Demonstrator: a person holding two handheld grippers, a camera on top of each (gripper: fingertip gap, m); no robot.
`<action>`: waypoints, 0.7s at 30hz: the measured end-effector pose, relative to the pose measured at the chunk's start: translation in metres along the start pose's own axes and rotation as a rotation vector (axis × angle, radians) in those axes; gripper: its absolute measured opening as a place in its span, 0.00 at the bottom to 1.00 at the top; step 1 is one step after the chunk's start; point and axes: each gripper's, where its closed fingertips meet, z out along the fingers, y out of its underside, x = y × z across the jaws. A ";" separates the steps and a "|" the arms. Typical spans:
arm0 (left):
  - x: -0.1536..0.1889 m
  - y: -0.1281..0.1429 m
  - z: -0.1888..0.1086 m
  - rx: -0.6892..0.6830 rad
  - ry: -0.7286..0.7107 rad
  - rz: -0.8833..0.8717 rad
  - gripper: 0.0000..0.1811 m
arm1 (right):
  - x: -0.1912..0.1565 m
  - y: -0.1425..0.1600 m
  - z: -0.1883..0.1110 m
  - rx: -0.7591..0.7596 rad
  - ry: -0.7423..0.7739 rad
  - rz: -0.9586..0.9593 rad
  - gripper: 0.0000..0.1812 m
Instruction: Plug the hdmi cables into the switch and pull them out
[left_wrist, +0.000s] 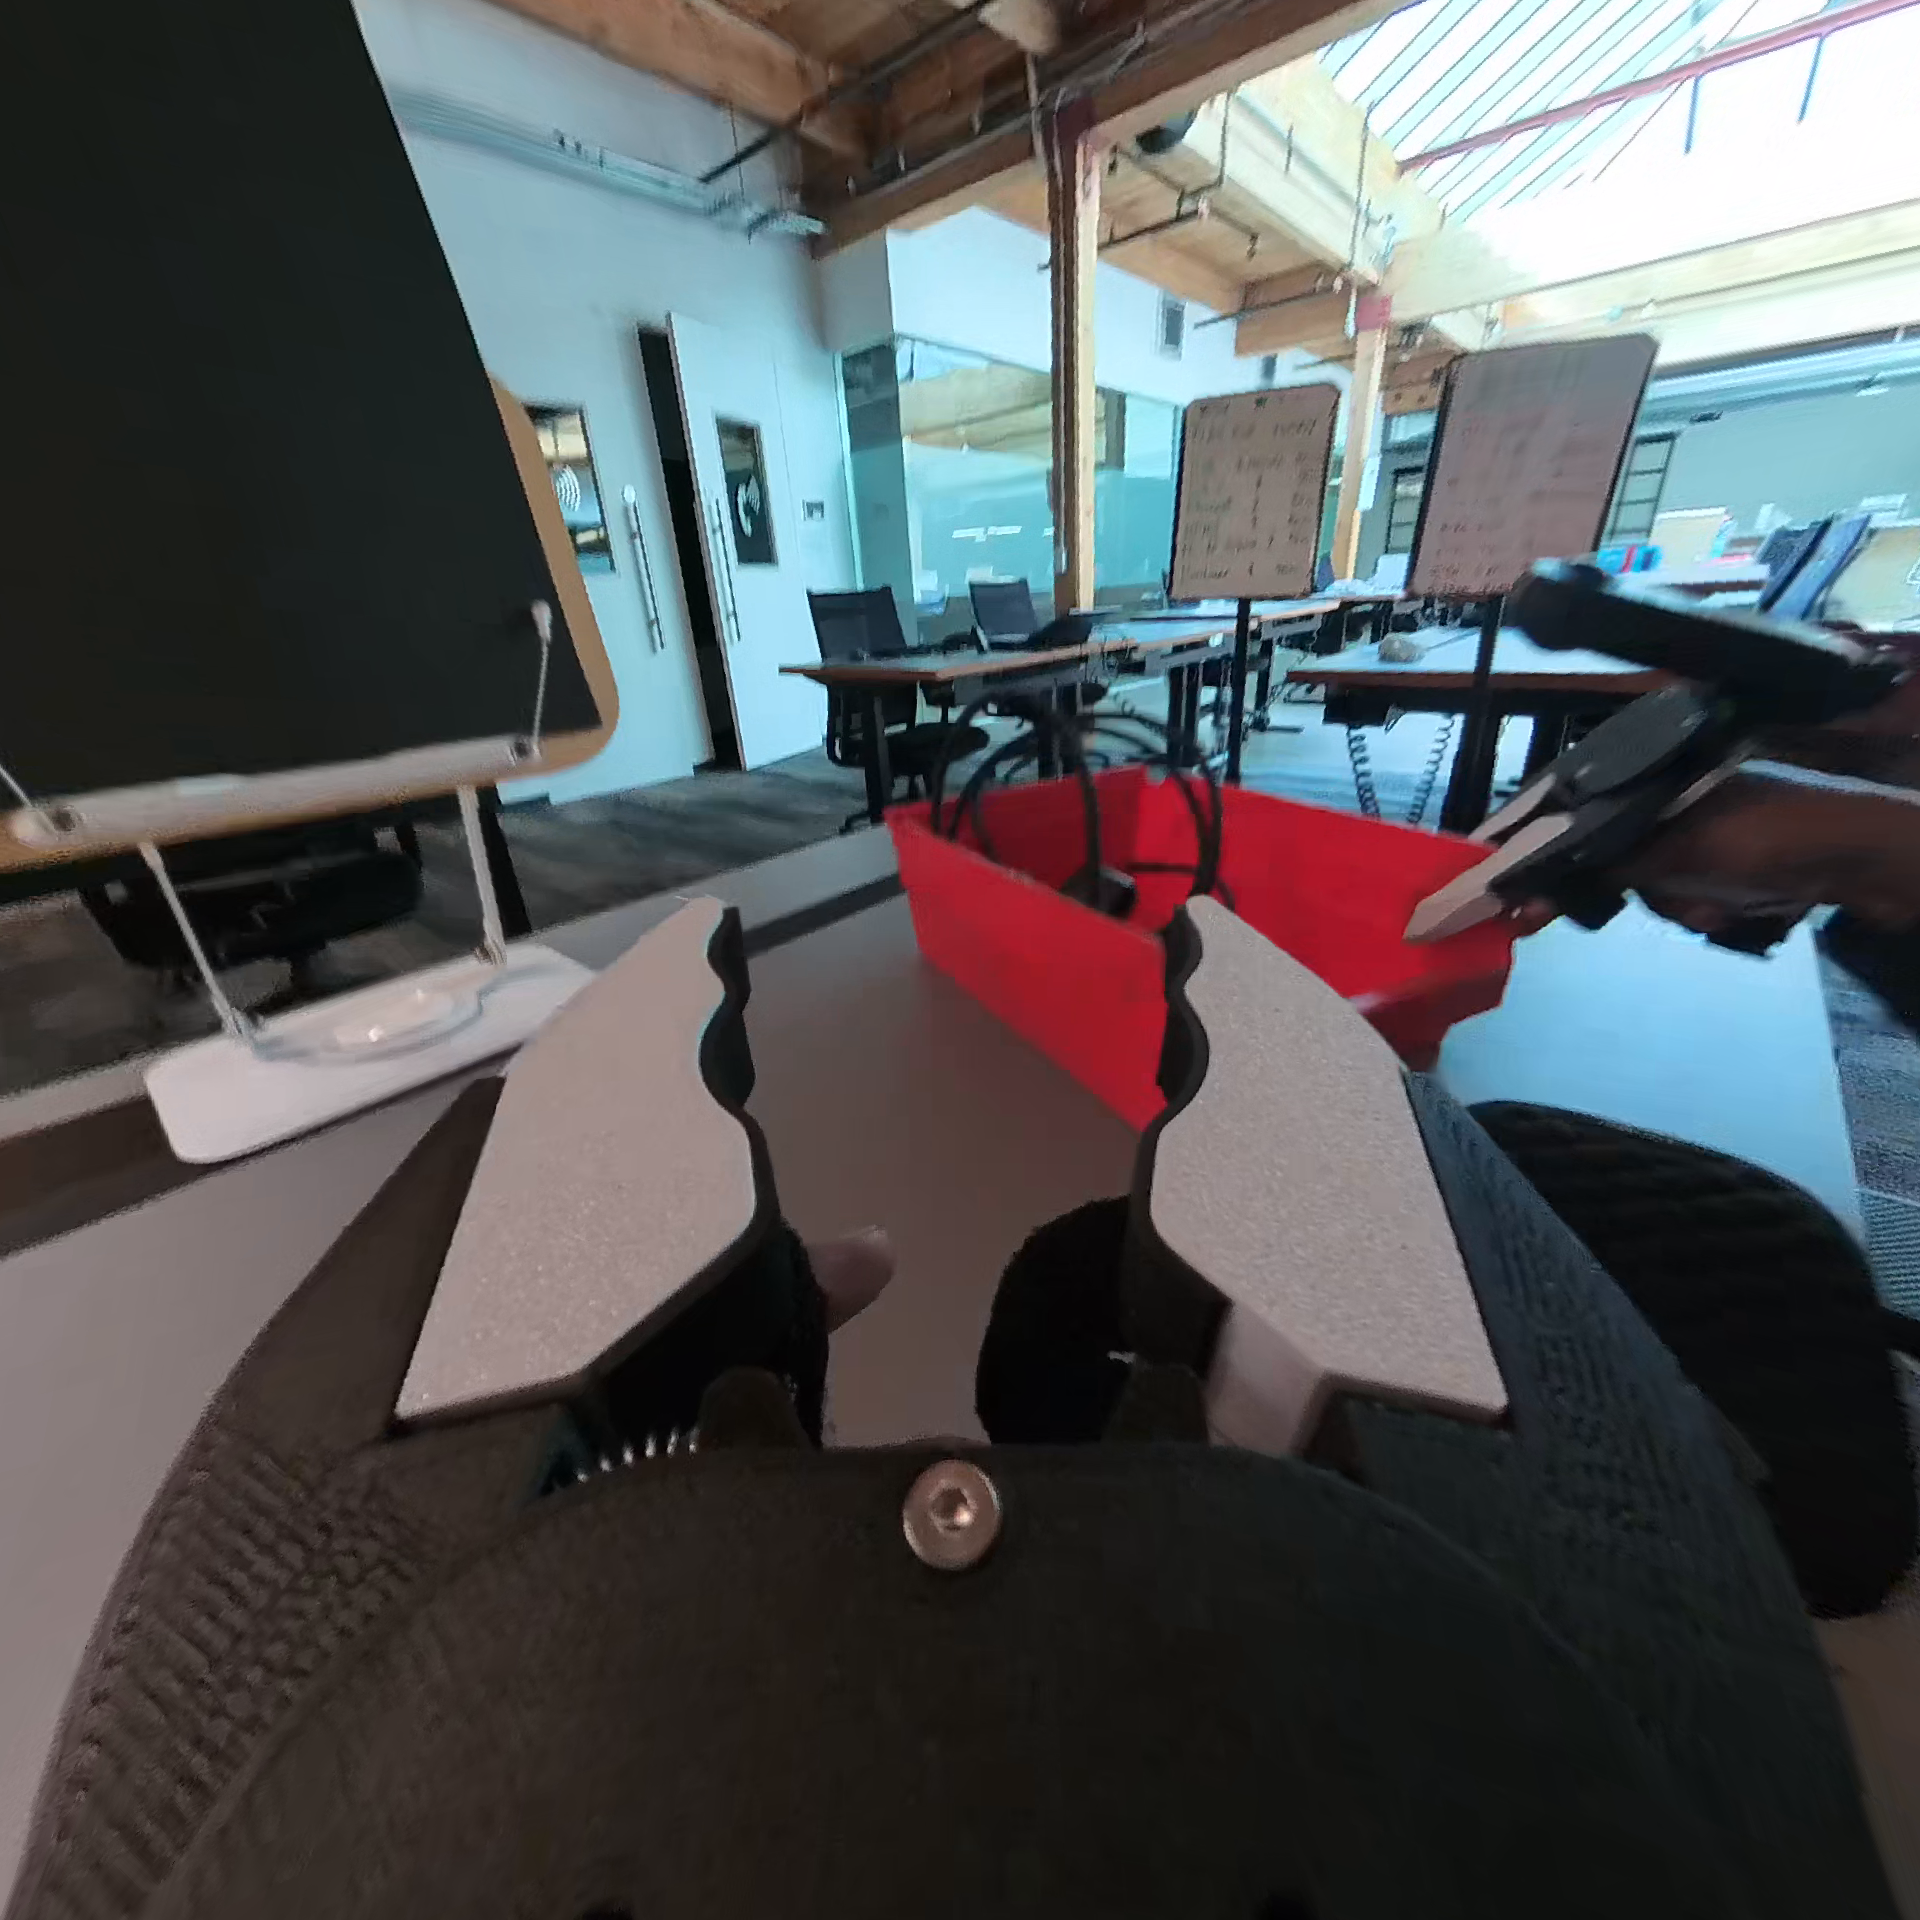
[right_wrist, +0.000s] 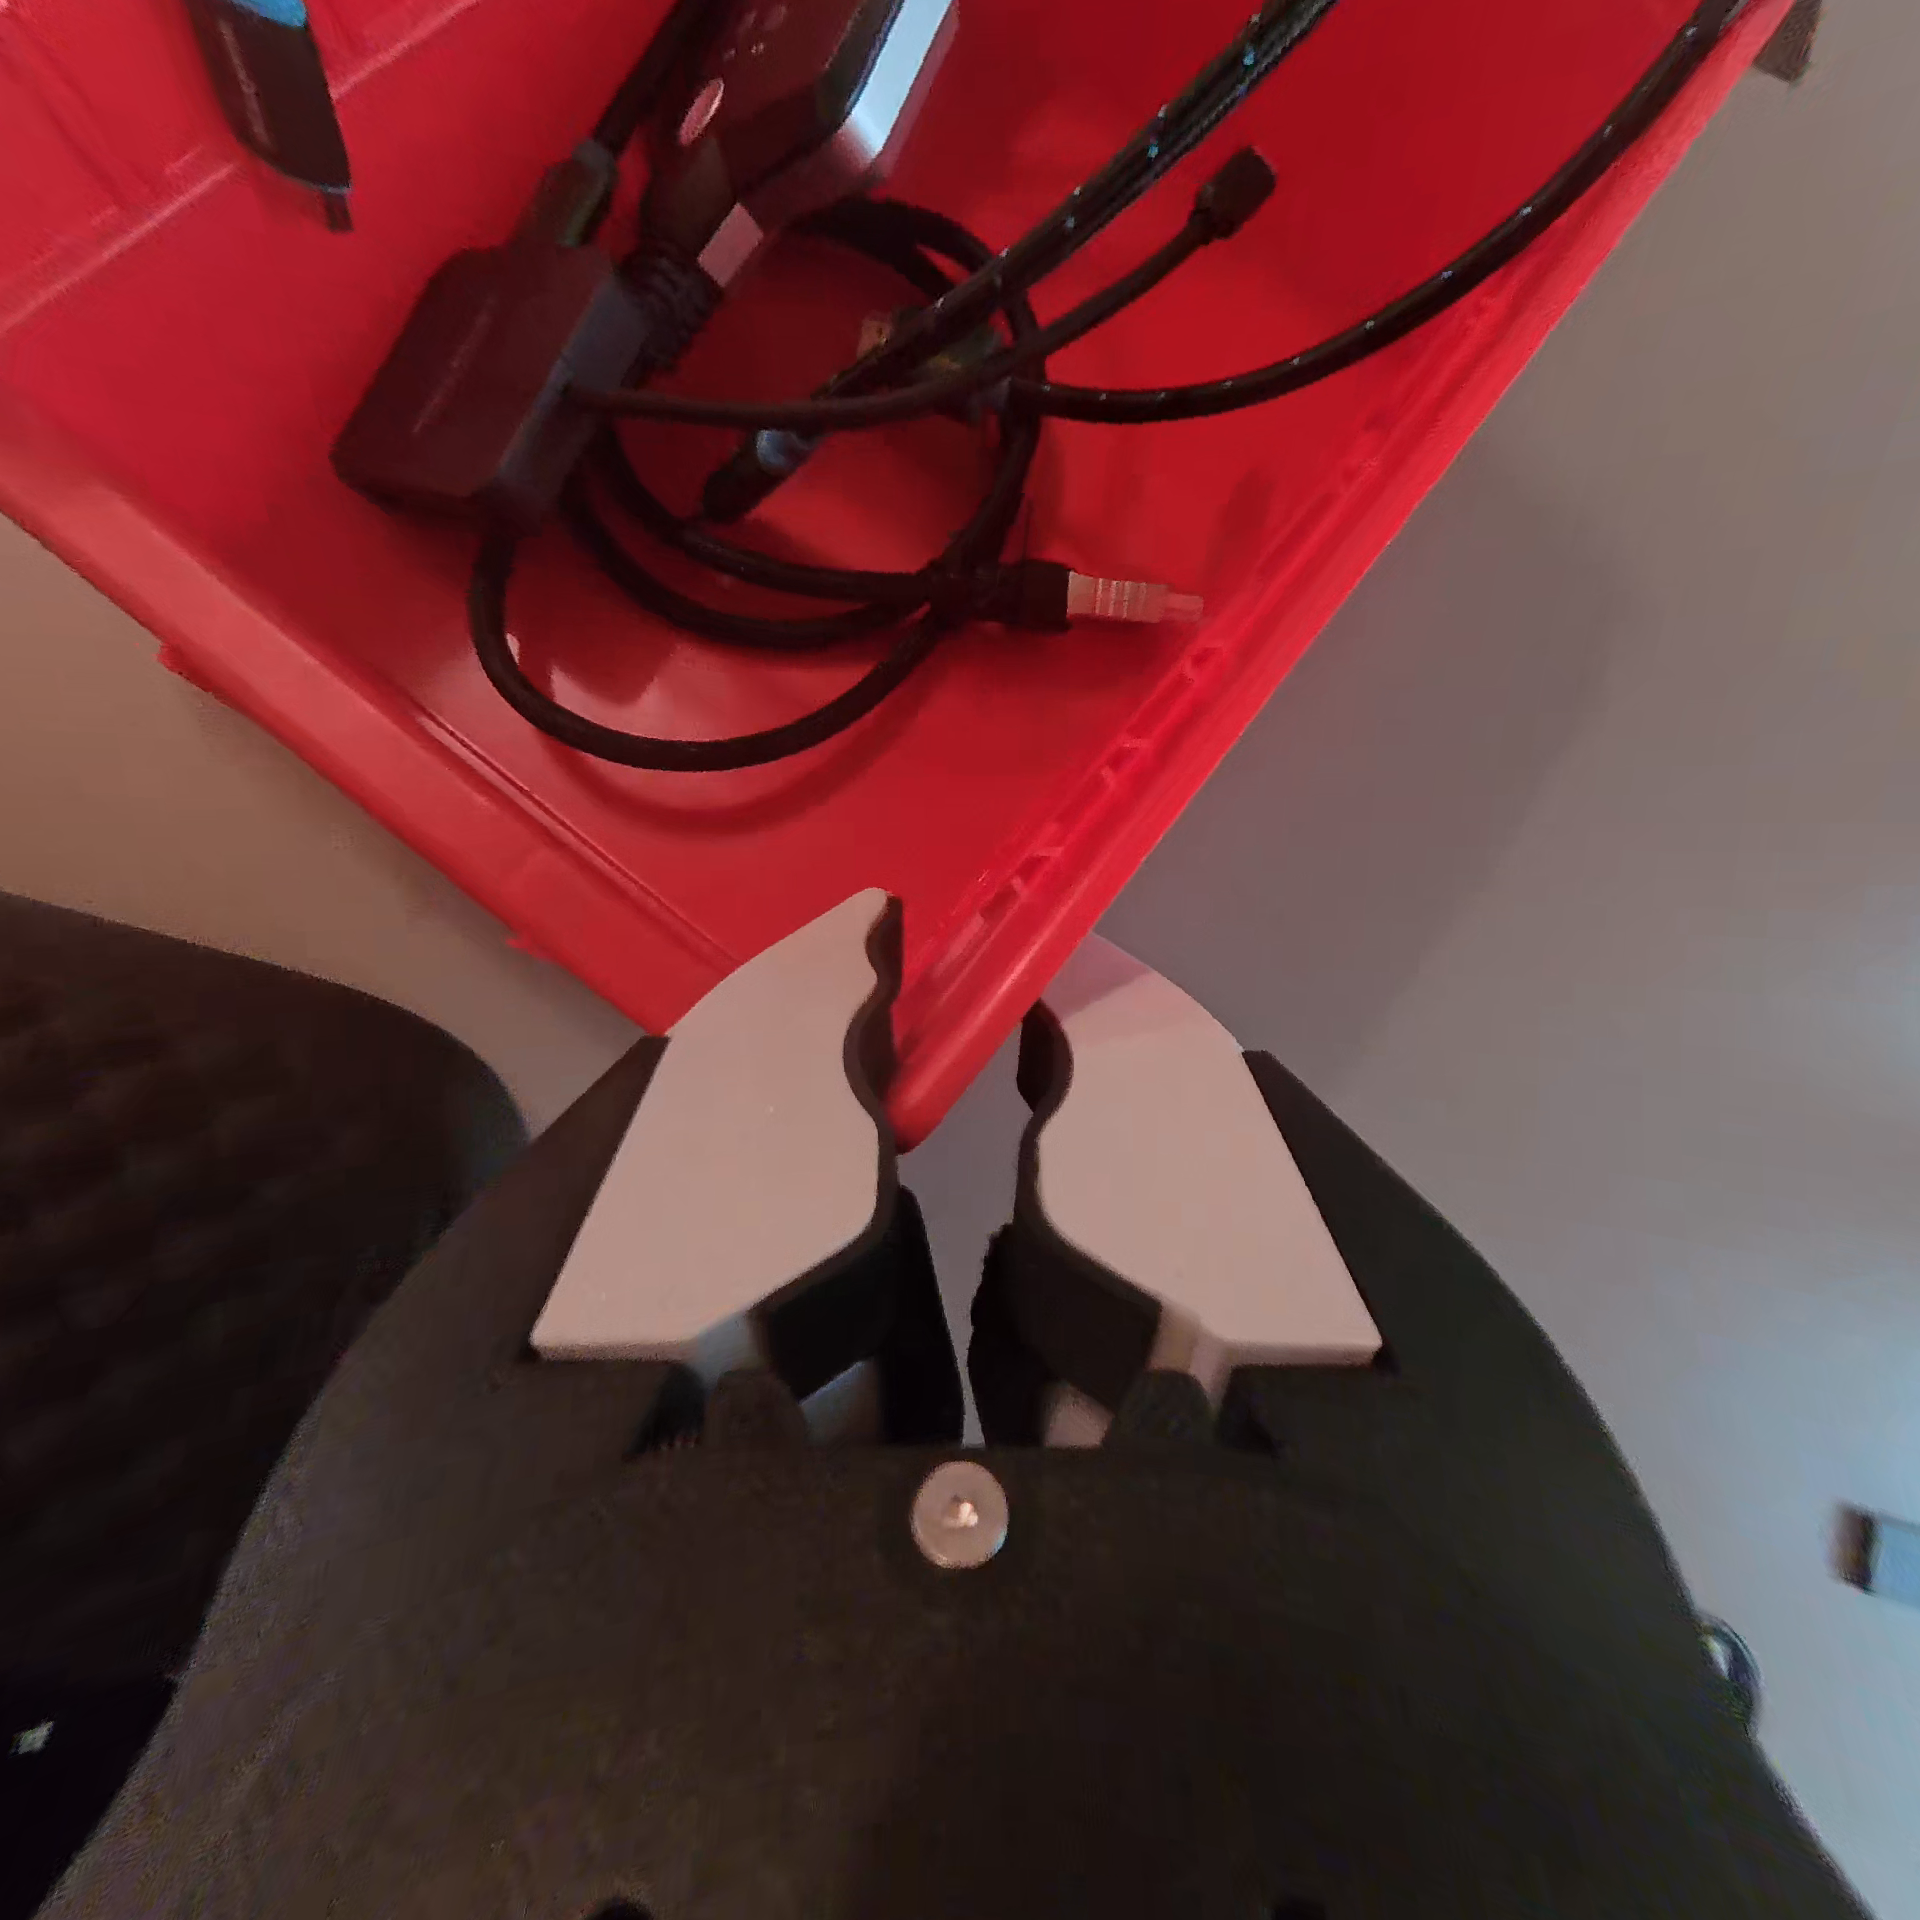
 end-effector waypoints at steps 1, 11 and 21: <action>0.000 -0.014 -0.007 0.023 0.002 0.019 0.42 | -0.007 -0.004 0.003 0.014 -0.015 -0.004 0.11; -0.059 -0.140 -0.132 0.241 -0.324 0.240 0.40 | -0.083 -0.045 0.026 0.109 -0.098 -0.124 0.12; -0.096 -0.200 -0.264 0.533 -0.647 0.229 0.37 | -0.162 -0.077 0.043 0.078 -0.124 -0.291 0.15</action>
